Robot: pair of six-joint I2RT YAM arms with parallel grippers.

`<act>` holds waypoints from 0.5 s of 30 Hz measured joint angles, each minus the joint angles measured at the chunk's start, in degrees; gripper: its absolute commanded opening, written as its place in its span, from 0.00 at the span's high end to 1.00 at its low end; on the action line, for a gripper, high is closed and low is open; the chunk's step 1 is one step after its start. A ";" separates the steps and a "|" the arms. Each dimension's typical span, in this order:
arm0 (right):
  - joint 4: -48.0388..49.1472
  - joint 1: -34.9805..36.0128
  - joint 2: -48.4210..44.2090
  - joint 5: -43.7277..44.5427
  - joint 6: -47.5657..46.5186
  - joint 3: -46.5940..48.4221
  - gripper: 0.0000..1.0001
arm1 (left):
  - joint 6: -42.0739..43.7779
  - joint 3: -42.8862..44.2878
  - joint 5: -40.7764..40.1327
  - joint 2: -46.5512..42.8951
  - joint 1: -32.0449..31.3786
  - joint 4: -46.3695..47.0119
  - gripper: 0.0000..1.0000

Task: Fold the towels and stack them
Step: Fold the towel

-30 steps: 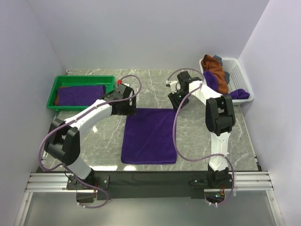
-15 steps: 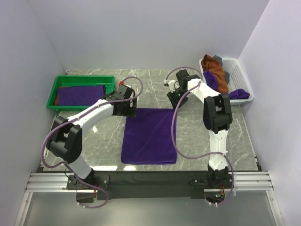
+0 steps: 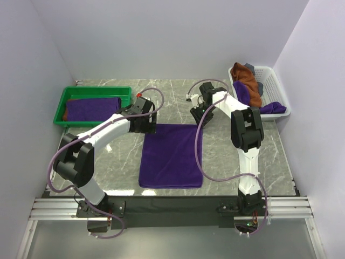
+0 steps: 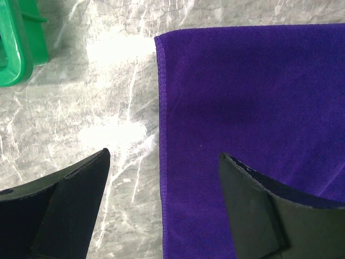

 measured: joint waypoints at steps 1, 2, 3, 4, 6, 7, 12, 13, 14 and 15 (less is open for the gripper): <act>-0.02 0.11 0.00 0.24 0.00 0.00 0.60 | 0.00 0.00 0.00 0.00 0.00 0.04 0.13; -0.02 0.26 0.00 0.44 -0.04 0.00 0.60 | 0.02 0.00 0.00 0.00 0.00 0.00 0.13; -0.07 0.42 0.00 0.74 -0.02 0.00 0.60 | 0.02 0.00 -0.02 0.00 0.00 0.02 0.13; -0.07 0.59 0.00 1.14 -0.04 0.00 0.61 | 0.04 0.00 -0.02 0.00 0.00 0.00 0.13; -0.09 0.92 0.00 1.77 -0.04 0.00 0.71 | 0.11 0.00 -0.02 0.00 0.00 0.00 0.13; -0.07 1.09 0.00 2.01 -0.22 0.00 0.74 | 0.15 0.00 -0.02 0.00 0.00 0.00 0.13; -0.07 2.01 -0.02 2.84 -0.11 -0.26 0.97 | 1.07 0.07 -0.02 0.09 0.02 0.04 0.22; -0.07 2.16 -0.09 3.08 -0.17 -0.35 0.98 | 1.44 0.22 -0.02 0.26 0.07 0.07 0.22; 0.00 2.23 -0.15 3.19 -0.17 -0.46 0.98 | 2.03 0.66 0.02 0.70 0.24 0.02 0.21; 0.04 2.27 -0.22 3.26 -0.17 -0.57 0.99 | 2.86 1.31 0.15 1.42 0.42 0.04 0.19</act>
